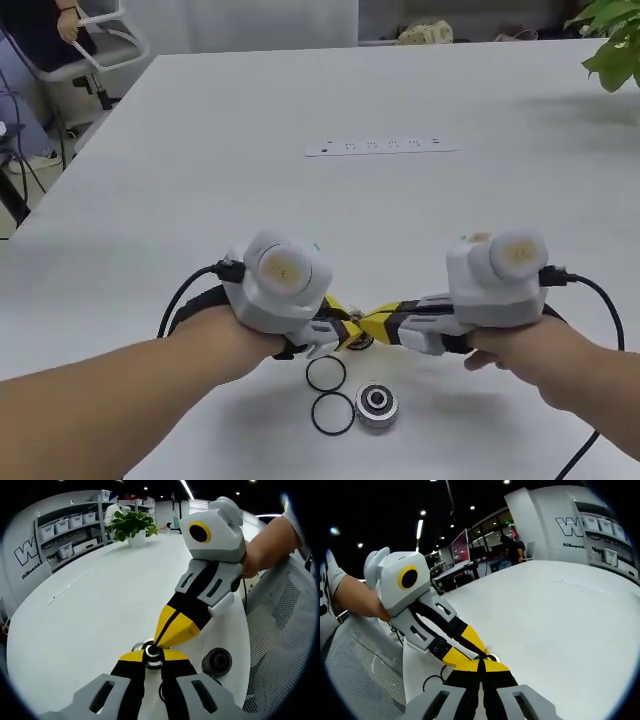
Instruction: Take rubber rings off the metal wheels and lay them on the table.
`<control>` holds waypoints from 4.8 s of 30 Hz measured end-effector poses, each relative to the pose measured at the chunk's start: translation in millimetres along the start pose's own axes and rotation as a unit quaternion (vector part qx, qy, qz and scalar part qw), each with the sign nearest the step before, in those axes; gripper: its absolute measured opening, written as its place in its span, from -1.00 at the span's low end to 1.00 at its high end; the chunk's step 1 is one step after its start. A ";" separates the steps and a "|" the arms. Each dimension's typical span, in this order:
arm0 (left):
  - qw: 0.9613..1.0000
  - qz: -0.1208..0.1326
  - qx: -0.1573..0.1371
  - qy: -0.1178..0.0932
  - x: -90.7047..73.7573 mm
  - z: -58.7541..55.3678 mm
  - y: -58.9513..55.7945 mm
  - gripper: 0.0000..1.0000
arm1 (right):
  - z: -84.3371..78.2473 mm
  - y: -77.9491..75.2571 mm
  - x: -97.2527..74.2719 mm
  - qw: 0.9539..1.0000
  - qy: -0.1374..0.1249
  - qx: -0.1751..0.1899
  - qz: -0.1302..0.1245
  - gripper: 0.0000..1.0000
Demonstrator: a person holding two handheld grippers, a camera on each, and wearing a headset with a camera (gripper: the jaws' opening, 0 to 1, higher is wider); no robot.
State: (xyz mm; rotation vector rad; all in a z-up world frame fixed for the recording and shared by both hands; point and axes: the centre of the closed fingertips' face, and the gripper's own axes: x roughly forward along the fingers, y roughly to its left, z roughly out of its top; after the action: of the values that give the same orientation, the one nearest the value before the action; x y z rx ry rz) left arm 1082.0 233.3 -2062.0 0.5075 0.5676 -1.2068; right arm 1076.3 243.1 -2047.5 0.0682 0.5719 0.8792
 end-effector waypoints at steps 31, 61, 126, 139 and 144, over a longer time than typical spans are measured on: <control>0.999 -0.013 0.030 -0.029 -12.5 8.6 -2.9 -0.69 | 2.6 -9.9 -3.7 1.000 -0.009 0.015 -0.015 -1.00; 0.997 0.001 -0.002 -0.081 -73.9 10.7 -0.1 -0.06 | 22.4 22.4 -5.4 0.999 -0.035 0.026 0.023 -1.00; 0.998 0.005 -0.027 -0.062 -118.8 -28.4 -15.7 0.47 | -29.1 36.0 7.9 0.996 0.061 0.026 0.051 -0.97; 0.998 0.004 -0.028 -0.058 -113.8 -26.0 -10.7 0.45 | -21.8 30.6 4.2 0.998 0.049 0.009 0.042 -0.90; 0.998 0.001 -0.026 -0.054 -108.7 -25.7 -7.2 0.44 | -16.7 27.0 1.8 0.998 0.040 0.006 0.037 -0.87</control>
State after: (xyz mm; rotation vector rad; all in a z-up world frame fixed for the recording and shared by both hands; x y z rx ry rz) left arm 1044.2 325.6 -2011.1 0.3961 0.5058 -1.2072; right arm 1049.7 259.0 -2054.7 0.0647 0.6533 0.9547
